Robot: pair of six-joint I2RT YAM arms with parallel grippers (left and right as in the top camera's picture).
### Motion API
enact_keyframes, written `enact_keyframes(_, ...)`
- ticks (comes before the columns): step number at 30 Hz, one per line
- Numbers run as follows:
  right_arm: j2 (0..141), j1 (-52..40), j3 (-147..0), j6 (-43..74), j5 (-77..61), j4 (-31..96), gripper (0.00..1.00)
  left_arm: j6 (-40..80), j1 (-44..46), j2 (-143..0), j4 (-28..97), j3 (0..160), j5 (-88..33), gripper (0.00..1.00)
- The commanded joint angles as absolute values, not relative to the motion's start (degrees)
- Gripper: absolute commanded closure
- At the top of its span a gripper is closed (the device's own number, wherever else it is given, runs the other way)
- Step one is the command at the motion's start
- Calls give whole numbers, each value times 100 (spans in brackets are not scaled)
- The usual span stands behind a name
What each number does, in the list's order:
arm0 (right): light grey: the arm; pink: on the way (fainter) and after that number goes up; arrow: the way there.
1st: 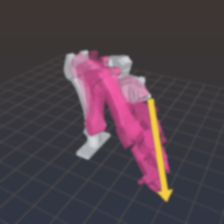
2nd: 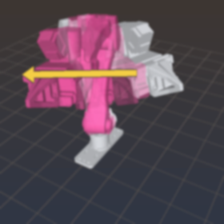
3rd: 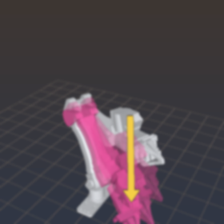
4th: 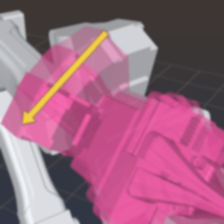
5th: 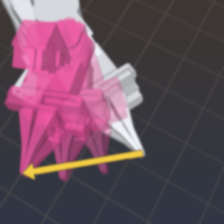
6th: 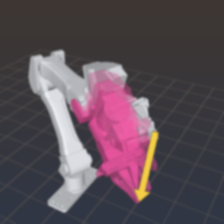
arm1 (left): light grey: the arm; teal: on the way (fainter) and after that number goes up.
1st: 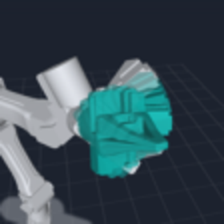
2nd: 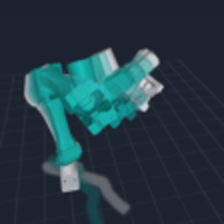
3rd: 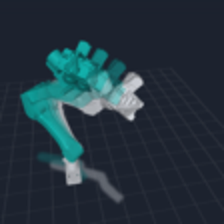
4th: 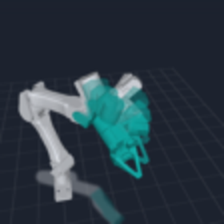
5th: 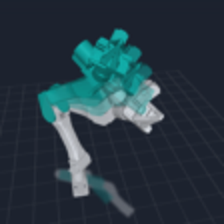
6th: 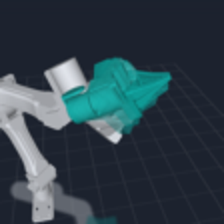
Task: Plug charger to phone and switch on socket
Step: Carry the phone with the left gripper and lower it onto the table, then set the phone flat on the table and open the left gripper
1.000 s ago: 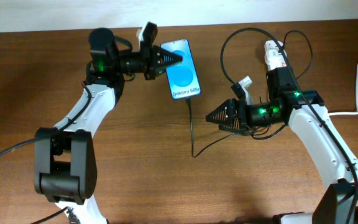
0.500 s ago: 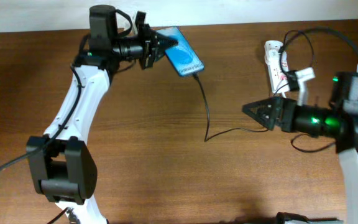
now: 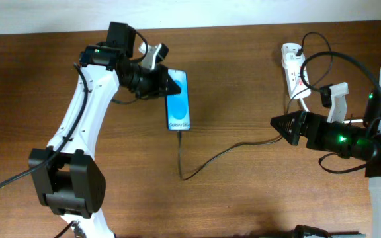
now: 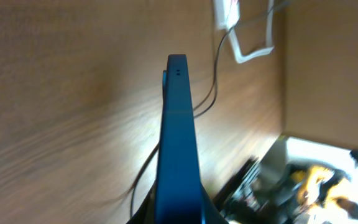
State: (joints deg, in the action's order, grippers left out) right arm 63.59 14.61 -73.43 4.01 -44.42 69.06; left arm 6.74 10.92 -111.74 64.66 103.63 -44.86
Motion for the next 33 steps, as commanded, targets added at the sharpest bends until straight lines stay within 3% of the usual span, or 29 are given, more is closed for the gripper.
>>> enact_keyframes(1,6342,1507,-7417,318,-4108,6967,2,-884,1083,-11150,6829,10499,-4241,100)
enact_keyframes(12,6578,1503,-7415,318,-3437,7188,2,-1492,1109,-12350,6558,10499,-4694,100)
enact_keyframes(16,6879,1503,-7413,316,-3223,7277,2,-419,1017,-12693,6226,10499,-5065,100)
enact_keyframes(20,7269,1503,-7411,316,-3227,7306,2,217,838,-12783,5830,10499,-6416,100)
enact_keyframes(33,7695,1503,-7411,316,-3227,7380,2,217,963,-12962,6001,10497,-3553,100)
